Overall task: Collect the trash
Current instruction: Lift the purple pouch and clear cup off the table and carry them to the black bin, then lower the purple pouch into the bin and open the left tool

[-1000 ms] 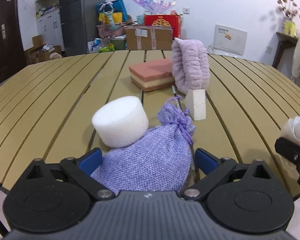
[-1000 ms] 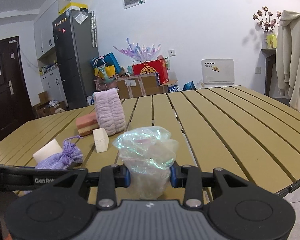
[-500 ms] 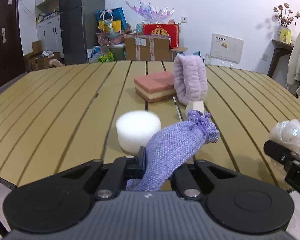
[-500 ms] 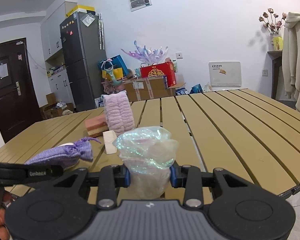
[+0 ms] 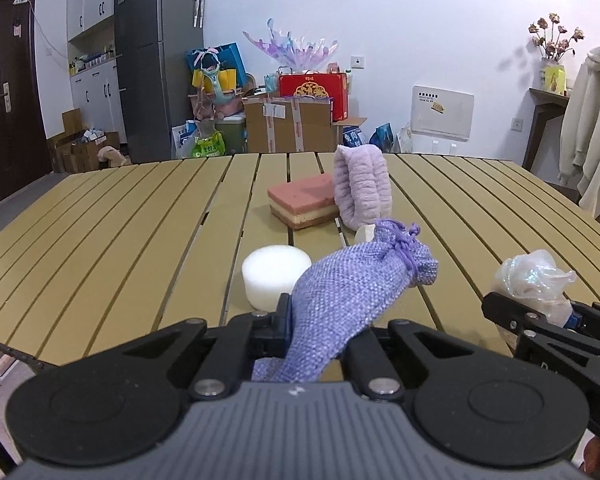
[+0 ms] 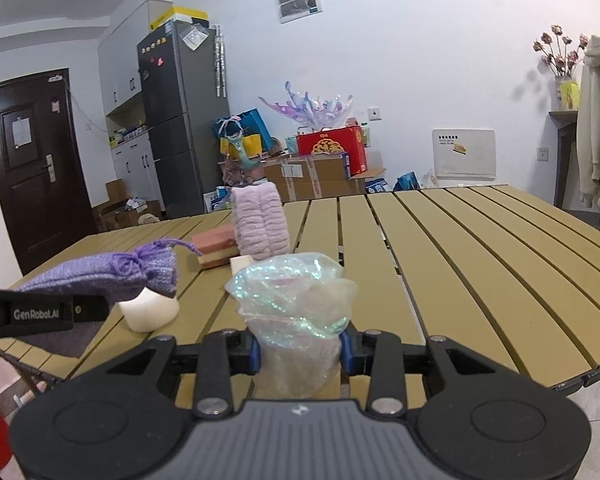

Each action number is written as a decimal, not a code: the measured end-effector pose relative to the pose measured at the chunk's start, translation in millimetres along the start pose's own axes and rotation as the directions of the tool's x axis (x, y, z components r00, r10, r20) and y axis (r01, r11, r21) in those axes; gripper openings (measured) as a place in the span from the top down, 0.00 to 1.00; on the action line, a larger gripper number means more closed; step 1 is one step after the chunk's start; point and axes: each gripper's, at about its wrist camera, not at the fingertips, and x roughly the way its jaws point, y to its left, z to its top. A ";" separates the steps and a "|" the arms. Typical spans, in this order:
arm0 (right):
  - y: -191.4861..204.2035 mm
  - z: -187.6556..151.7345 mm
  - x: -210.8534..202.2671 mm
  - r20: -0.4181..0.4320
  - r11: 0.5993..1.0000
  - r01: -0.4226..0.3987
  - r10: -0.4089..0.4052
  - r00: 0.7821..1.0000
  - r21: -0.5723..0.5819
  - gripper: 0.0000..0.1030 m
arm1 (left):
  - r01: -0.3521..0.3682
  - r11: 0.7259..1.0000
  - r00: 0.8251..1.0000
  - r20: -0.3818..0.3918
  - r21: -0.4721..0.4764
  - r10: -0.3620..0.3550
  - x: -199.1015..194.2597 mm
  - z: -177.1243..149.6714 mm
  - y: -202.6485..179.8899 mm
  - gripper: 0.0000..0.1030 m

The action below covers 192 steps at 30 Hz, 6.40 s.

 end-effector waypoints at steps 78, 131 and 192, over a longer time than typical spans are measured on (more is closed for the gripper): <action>80.5 -201.5 -120.7 -0.511 0.970 -0.078 -0.053 0.858 -0.232 0.67 | -0.130 0.991 0.919 -0.376 0.000 0.121 -94.7 -252.5 108.8 0.94; 48.6 -215.2 -46.3 -0.605 0.987 0.012 -0.109 0.789 -0.162 0.67 | -0.240 0.971 0.843 -0.495 0.003 0.210 -53.8 -262.6 127.1 0.94; 22.3 -211.5 -49.0 -0.573 0.990 0.112 -0.138 0.808 -0.079 0.67 | -0.120 0.990 0.832 -0.552 -0.075 0.059 29.0 -220.6 20.2 0.02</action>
